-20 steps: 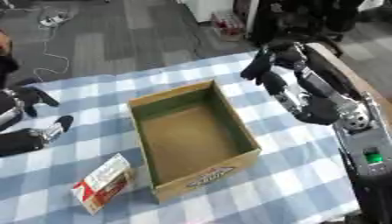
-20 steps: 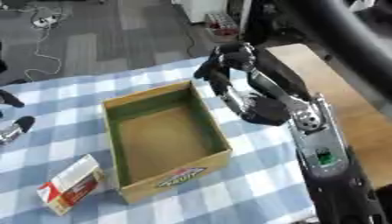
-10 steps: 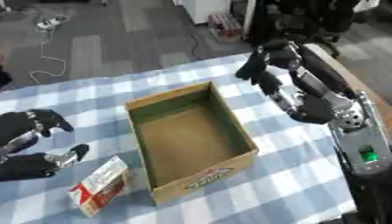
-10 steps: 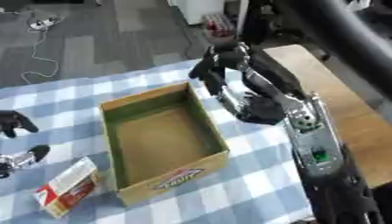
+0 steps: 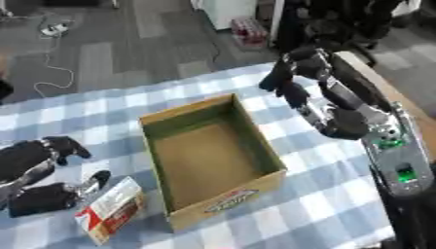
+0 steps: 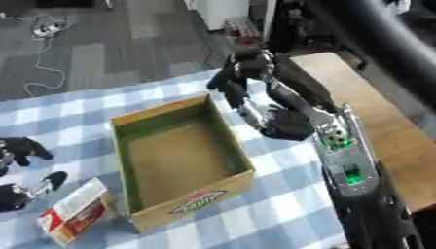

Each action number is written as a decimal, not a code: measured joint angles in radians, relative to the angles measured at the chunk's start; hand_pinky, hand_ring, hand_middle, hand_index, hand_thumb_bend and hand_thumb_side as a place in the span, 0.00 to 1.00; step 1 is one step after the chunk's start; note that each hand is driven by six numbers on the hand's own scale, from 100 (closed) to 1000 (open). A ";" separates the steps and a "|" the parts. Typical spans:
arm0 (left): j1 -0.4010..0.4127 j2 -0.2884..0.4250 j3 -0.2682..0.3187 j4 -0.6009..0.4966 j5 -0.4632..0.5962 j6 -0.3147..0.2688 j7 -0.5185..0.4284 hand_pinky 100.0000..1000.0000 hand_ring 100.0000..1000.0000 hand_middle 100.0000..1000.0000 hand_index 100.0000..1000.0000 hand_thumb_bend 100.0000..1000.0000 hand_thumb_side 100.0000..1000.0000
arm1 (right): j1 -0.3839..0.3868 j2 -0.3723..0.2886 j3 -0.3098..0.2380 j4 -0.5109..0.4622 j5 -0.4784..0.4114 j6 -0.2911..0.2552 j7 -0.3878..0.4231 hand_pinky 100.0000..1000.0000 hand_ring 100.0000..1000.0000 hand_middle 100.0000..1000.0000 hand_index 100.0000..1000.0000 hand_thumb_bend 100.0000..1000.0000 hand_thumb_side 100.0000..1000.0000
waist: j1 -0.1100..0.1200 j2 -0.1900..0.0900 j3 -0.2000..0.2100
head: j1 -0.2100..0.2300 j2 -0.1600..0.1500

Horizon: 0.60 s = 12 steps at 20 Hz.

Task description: Pick up objects on the table and place them in the box.

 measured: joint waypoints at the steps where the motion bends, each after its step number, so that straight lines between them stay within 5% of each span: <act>1: 0.005 -0.001 -0.003 0.002 -0.005 -0.004 -0.013 0.75 0.74 0.81 0.84 0.16 1.00 | 0.000 0.000 0.000 0.000 0.000 0.000 0.000 0.32 0.38 0.47 0.66 0.00 1.00 | 0.000 0.000 0.000 | -0.001 0.000; 12: 0.025 -0.001 -0.025 0.011 -0.029 -0.048 -0.104 0.79 0.77 0.82 0.85 0.16 1.00 | 0.000 0.000 0.000 0.000 0.000 0.000 0.000 0.32 0.38 0.46 0.66 0.00 1.00 | 0.001 -0.002 0.000 | 0.001 0.001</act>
